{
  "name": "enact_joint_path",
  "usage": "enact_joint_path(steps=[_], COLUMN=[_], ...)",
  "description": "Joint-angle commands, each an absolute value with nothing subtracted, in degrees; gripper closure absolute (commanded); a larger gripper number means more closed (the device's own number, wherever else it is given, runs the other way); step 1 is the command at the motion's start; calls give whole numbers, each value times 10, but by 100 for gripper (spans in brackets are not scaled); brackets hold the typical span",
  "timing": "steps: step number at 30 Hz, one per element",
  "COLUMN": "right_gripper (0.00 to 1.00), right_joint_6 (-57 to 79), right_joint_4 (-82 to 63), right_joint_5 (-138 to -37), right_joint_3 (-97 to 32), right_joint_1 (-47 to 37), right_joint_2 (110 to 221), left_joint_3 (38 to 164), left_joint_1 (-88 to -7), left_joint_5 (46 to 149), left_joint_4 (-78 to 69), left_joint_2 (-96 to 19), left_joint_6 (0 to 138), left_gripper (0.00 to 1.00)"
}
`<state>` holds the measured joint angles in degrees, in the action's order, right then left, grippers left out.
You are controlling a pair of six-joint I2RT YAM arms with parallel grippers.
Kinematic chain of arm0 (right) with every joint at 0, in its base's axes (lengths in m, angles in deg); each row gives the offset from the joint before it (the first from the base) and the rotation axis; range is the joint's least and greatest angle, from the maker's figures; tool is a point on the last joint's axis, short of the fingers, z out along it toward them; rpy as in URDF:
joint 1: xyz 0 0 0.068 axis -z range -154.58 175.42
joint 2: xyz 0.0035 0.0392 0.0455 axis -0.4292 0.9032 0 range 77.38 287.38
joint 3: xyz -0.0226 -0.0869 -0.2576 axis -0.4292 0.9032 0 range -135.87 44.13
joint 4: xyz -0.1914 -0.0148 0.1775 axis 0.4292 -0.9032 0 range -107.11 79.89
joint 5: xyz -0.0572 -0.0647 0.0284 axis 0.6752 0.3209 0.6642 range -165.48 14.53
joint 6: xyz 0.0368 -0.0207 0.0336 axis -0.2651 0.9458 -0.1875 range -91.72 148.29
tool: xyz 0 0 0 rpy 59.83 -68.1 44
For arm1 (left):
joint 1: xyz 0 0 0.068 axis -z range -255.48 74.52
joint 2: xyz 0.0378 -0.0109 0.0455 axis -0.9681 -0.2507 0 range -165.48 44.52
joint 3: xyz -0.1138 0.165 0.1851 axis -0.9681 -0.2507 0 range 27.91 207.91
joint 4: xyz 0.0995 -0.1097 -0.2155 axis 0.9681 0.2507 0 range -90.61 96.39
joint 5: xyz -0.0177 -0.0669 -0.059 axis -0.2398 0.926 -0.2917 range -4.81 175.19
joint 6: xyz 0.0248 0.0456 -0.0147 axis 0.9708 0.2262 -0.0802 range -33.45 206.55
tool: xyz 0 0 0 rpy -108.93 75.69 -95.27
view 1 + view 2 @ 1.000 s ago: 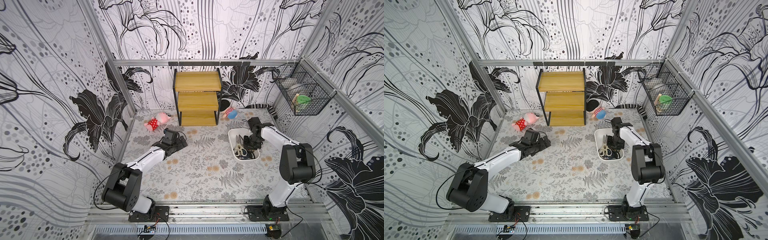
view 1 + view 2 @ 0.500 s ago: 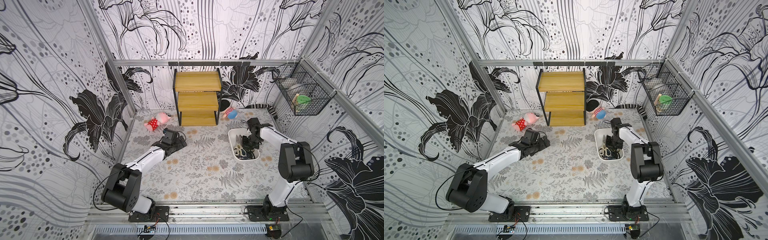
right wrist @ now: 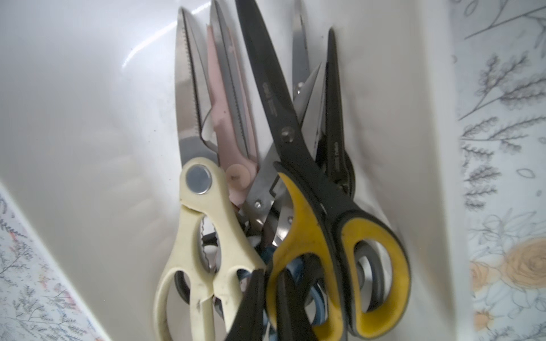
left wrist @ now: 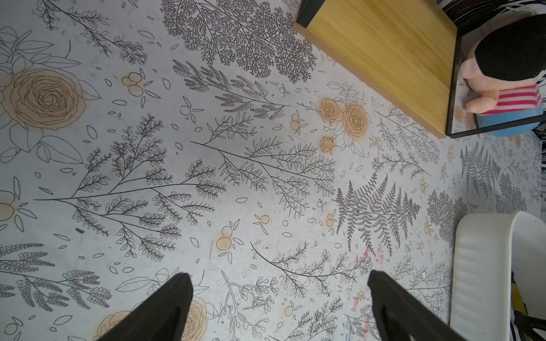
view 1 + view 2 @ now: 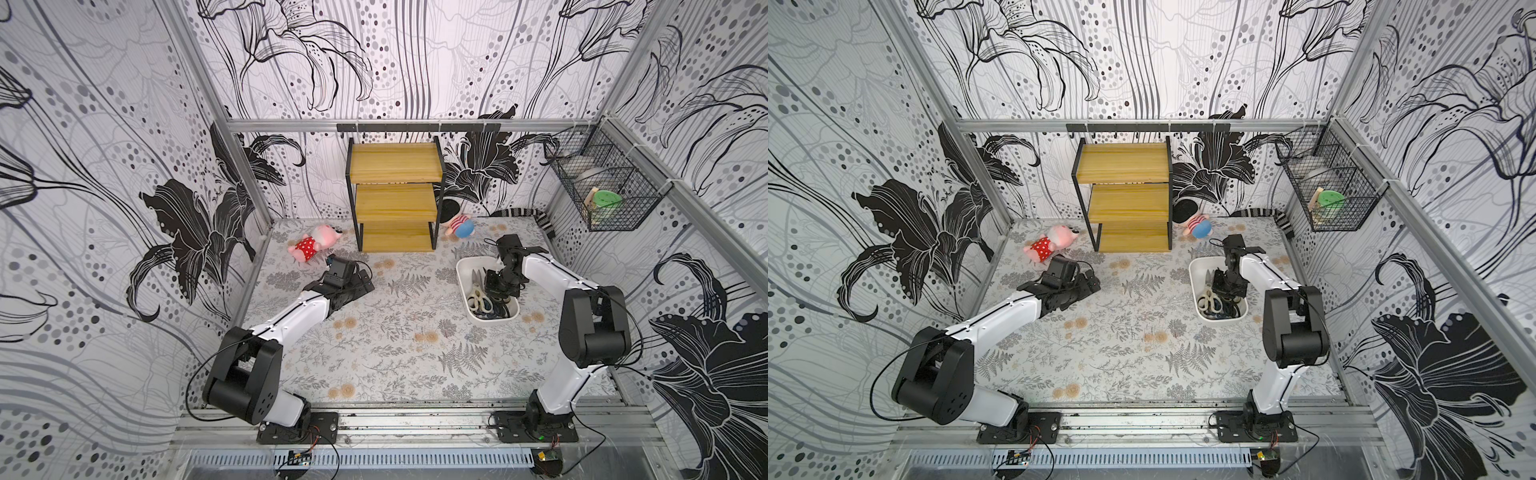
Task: Take the scissors out of the storage box
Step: Pick up the scissors from the storage box, then place the scissors at the center of the board.
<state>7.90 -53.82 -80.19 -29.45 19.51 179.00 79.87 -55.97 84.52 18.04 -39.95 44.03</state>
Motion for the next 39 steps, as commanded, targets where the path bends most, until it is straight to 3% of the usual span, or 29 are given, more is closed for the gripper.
enact_joint_path(steps=[1,9,19,30,39], right_gripper=[100,100,100,100,100], right_joint_6=[62,-2,-155,-246,-300], right_joint_4=[-549,-513,-435,-390,-413], right_joint_5=[-792,-836,-802,-736,-736], right_joint_3=[-285,-260,-290,-512,-779], right_joint_1=[199,187,-19,-179,-265], right_joint_2=[1756,1689,1688,1896,2106], left_joint_3=[815,801,748,669,655], left_joint_1=[-558,-558,-570,-656,-726], left_joint_5=[834,822,829,871,878], left_joint_4=[180,172,157,164,194], left_joint_2=[-395,-392,-373,-274,-205], left_joint_6=[454,448,408,393,423], left_gripper=[2,2,2,2,2])
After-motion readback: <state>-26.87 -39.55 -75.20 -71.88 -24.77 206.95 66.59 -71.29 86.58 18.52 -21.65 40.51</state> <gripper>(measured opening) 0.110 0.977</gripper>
